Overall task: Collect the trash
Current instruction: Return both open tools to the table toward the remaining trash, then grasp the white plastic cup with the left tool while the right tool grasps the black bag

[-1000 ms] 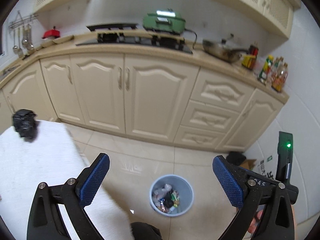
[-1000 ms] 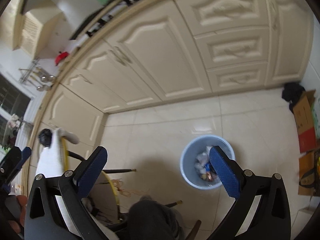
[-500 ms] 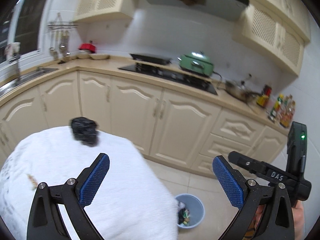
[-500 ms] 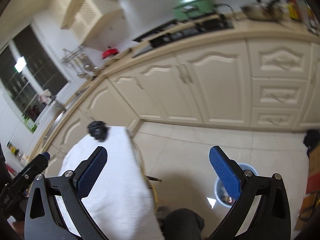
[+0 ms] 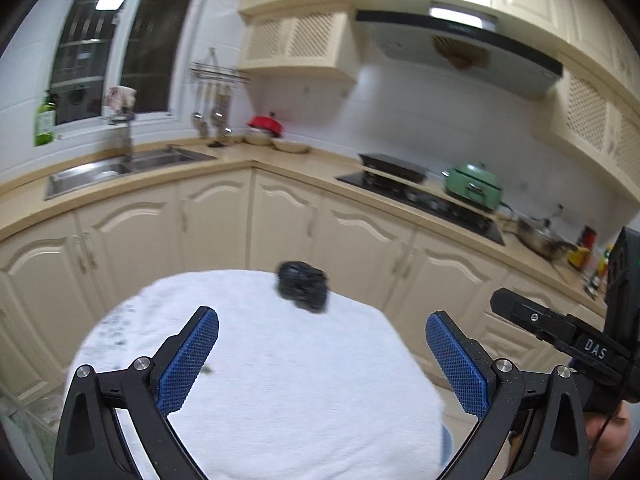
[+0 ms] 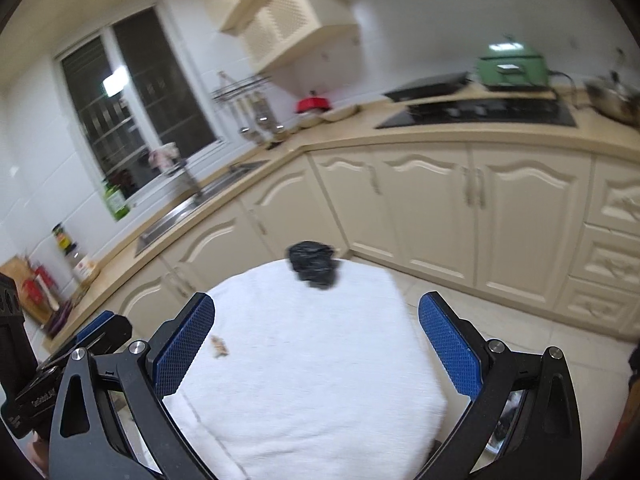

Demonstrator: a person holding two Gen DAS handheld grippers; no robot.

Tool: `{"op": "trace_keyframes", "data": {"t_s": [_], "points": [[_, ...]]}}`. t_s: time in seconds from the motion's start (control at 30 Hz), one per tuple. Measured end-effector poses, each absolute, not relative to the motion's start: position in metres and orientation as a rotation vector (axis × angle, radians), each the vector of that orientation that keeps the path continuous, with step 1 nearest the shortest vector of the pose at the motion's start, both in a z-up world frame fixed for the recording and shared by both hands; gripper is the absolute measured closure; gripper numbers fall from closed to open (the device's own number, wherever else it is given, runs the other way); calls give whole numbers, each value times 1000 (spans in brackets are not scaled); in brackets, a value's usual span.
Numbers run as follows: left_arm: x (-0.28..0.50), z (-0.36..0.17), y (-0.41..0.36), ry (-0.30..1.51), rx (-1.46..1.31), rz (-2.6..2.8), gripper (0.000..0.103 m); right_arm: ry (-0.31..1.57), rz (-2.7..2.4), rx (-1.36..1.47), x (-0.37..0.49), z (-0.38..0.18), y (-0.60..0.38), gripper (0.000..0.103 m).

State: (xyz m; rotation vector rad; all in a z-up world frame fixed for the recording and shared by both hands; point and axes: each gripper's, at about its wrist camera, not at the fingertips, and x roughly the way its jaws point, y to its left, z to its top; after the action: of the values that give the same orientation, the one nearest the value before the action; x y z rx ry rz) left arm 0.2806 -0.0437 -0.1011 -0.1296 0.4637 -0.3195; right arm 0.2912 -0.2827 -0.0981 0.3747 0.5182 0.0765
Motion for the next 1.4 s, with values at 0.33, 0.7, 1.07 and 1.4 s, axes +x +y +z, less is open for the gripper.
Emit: {"op": "trace_keyframes", "data": {"t_s": [0.33, 0.7, 1.07, 1.4], "points": [[241, -103, -15, 442, -131, -183, 1, 484, 131, 182, 302, -77, -202, 0], [290, -135, -16, 562, -149, -128, 1, 549, 118, 87, 336, -99, -181, 0], [434, -185, -34, 753, -125, -127, 1, 693, 97, 108, 409, -155, -197, 0], [551, -249, -60, 922, -168, -111, 28, 804, 99, 146, 472, -208, -214, 0]]}}
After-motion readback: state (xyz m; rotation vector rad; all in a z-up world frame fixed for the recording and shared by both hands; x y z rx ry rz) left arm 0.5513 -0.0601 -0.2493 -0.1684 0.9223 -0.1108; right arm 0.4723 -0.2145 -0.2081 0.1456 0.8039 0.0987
